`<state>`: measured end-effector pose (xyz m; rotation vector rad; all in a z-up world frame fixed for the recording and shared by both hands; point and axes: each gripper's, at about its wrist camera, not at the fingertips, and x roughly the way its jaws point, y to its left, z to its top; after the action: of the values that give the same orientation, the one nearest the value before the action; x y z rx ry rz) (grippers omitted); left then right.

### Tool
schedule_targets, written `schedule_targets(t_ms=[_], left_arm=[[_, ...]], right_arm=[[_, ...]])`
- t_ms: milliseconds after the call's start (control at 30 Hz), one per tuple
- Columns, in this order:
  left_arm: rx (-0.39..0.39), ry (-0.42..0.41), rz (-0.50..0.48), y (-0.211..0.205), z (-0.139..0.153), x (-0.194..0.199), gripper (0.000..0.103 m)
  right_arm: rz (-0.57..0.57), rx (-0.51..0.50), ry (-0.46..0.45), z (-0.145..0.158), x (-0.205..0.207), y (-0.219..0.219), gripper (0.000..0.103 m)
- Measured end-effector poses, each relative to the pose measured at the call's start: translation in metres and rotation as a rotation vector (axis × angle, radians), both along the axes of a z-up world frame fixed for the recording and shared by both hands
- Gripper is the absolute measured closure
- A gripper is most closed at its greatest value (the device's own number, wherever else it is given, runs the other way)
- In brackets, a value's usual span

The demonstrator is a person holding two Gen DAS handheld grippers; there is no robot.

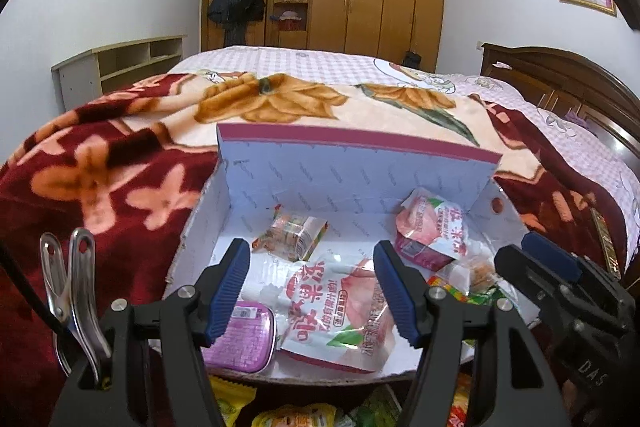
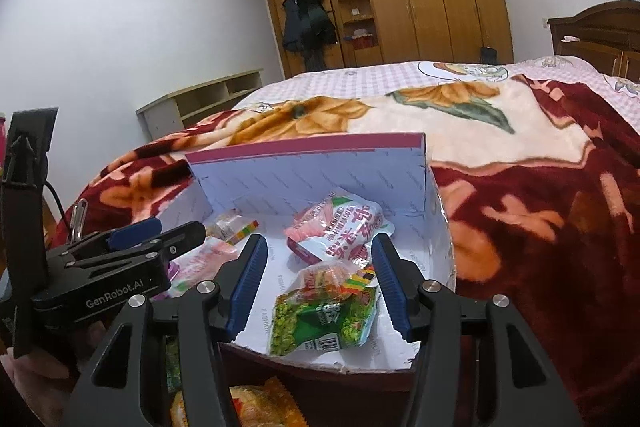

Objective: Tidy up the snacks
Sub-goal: 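Withdraw both tools from the box back over the snack pile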

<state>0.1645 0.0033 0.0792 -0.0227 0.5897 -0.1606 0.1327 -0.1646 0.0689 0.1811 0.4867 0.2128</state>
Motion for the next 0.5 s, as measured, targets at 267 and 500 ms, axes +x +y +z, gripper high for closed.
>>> schedule_targets(t_ms=[267,500], left_arm=[[-0.001,-0.015,0.001,0.006,0.019,-0.021,0.035],[0.006,-0.035,-0.01,0.011,0.038,-0.049,0.035]], right_arm=[[0.022,0.01,-0.029,0.015,-0.02,0.008,0.047],[0.035,0.028,-0.053,0.027,-0.041,0.013,0.047]])
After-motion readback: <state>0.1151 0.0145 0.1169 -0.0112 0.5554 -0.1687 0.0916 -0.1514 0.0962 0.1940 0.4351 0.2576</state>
